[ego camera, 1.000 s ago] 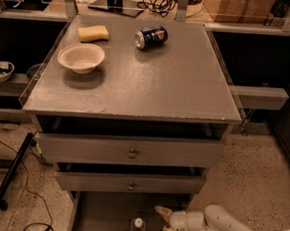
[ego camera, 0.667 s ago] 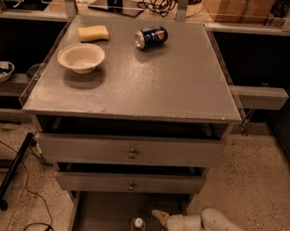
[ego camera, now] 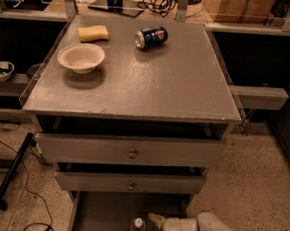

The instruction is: Pick blue plastic bottle from bottom drawer and place on counter

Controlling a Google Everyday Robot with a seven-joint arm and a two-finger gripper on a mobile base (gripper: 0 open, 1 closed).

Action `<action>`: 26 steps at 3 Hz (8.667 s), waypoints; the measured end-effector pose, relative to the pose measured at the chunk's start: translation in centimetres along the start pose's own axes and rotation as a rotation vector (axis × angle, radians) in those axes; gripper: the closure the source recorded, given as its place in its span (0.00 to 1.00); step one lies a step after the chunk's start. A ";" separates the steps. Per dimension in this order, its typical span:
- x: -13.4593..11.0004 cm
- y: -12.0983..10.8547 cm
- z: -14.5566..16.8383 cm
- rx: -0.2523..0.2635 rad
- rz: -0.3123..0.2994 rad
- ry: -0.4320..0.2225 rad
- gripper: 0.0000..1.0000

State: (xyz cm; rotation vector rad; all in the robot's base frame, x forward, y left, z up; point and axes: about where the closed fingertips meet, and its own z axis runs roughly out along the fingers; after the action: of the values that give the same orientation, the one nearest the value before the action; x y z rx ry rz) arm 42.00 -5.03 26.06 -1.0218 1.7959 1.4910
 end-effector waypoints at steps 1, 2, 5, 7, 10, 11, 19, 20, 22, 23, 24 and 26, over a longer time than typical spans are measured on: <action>0.3 -0.3 1.2 0.003 -0.001 -0.028 0.00; -0.3 -1.0 2.2 0.004 -0.016 -0.064 0.00; -0.7 -2.0 3.9 0.008 -0.027 -0.104 0.19; -0.7 -2.0 3.9 0.008 -0.027 -0.104 0.73; -0.7 -2.0 4.0 0.007 -0.026 -0.106 1.00; -1.6 -1.8 3.7 -0.002 -0.013 -0.137 1.00; -14.9 6.3 -6.6 0.091 -0.062 -0.147 1.00; -15.6 8.1 -8.1 0.118 -0.076 -0.153 1.00; -17.9 10.5 -10.0 0.155 -0.123 -0.174 1.00; -19.9 10.9 -11.0 0.177 -0.142 -0.177 1.00; -22.7 12.0 -12.1 0.205 -0.176 -0.167 1.00; -27.7 14.2 -14.0 0.254 -0.240 -0.137 1.00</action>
Offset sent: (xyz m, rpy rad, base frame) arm 0.0223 0.0291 -0.0093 0.0834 -0.0469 -0.0633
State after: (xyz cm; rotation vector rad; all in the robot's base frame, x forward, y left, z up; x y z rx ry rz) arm 45.25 -12.40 59.23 -0.9450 1.6508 1.1278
